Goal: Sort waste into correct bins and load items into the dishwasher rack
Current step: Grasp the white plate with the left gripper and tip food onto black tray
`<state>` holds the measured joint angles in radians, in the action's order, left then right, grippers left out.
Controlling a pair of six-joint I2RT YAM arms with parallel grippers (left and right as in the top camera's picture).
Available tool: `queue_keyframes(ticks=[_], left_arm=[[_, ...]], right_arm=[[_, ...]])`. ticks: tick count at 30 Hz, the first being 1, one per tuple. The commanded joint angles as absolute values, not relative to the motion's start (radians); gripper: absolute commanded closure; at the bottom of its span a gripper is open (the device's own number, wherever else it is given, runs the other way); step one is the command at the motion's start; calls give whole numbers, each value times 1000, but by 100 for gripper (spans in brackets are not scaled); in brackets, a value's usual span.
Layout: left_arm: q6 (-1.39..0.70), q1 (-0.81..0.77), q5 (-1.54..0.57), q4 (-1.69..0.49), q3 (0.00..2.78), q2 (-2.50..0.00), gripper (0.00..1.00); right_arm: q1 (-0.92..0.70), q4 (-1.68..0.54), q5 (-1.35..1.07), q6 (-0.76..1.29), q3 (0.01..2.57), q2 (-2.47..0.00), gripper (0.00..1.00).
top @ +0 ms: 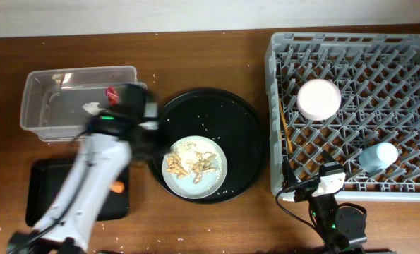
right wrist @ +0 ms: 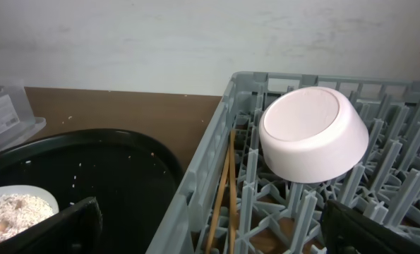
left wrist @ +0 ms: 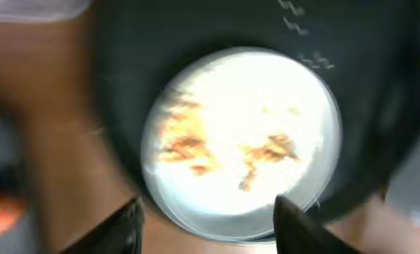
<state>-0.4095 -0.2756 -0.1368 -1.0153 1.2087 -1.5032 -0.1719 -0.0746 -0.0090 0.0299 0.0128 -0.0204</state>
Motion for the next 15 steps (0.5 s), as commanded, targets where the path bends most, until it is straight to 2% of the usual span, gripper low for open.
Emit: queue_keyframes(ticks=[1,3,5,7,10,12,14,15], left_arm=[[-312,-581,-22,-963,1242,-1608,47],[-215,-721,-9,-930,1277,-1692,47],[-203,-825,103,-912,1279,-1762,48],[-203,-876,114,-904,1279,-1814,51],[-202,-915,110,-907,1279,-1901,55],[-177,-918,110,-918,1279,-1924,61],[-148,-918,110,-917,1279,-1925,73],[-115,-918,110,-918,1276,-1934,74]], right_arm=[[-176,-76,-18,41,6,-15,2],[-176,-76,-18,41,6,-15,2],[-176,-76,-18,41,6,-15,2],[-176,-76,-18,41,6,-15,2],[-176,-76,-18,41,6,-15,2],[-176,-76,-18,41,6,-15,2],[-176,-76,-18,41,6,-15,2],[-176,-76,-18,41,6,-15,2]])
